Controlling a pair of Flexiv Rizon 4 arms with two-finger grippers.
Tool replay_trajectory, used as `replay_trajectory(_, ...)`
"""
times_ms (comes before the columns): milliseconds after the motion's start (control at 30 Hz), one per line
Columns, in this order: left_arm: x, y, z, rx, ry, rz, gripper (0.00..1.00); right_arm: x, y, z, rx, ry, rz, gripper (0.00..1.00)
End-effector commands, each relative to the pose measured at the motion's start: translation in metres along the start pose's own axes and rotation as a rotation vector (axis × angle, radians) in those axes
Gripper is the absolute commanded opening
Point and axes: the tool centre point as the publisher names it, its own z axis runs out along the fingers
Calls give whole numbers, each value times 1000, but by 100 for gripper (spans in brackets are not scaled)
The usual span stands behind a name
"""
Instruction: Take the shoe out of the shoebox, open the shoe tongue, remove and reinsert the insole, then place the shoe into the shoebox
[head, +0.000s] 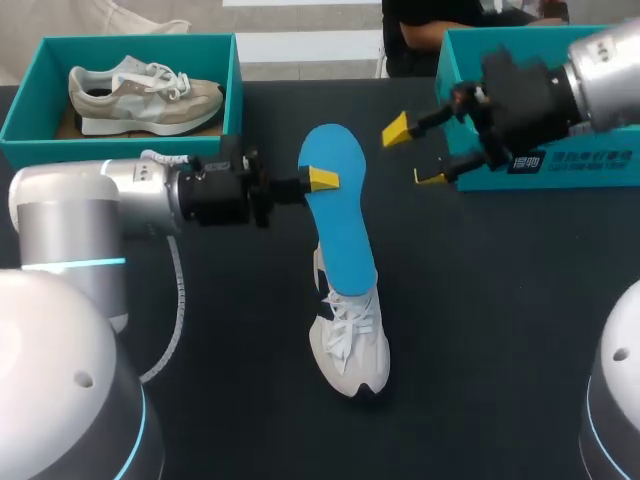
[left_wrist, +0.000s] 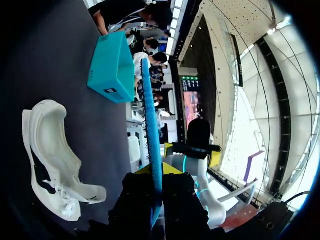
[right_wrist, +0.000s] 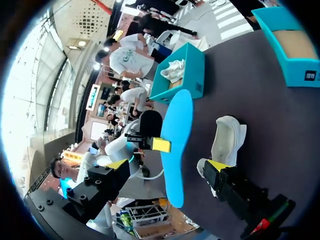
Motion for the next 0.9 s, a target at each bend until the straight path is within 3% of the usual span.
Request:
replay_trajectory(33,-4,-8,5,-15,-5,-5,0,28,6,8,6,-358,12,100)
replay_trajectory(67,-4,-8,5,-14,-6,-5,0,33,6,9,6,-397,13,100)
replay_trajectory(567,6,-7,2,-45,24,-4,0,35,6,10,-6,-417,-30,100)
replay_trajectory(667,6,-7,2,-40,28,-11,0,41,6,13,19,-628,-11,100)
replay_trajectory(900,6,-7,2,-40,28,-11,0,54,4,28,21,-890,9,100)
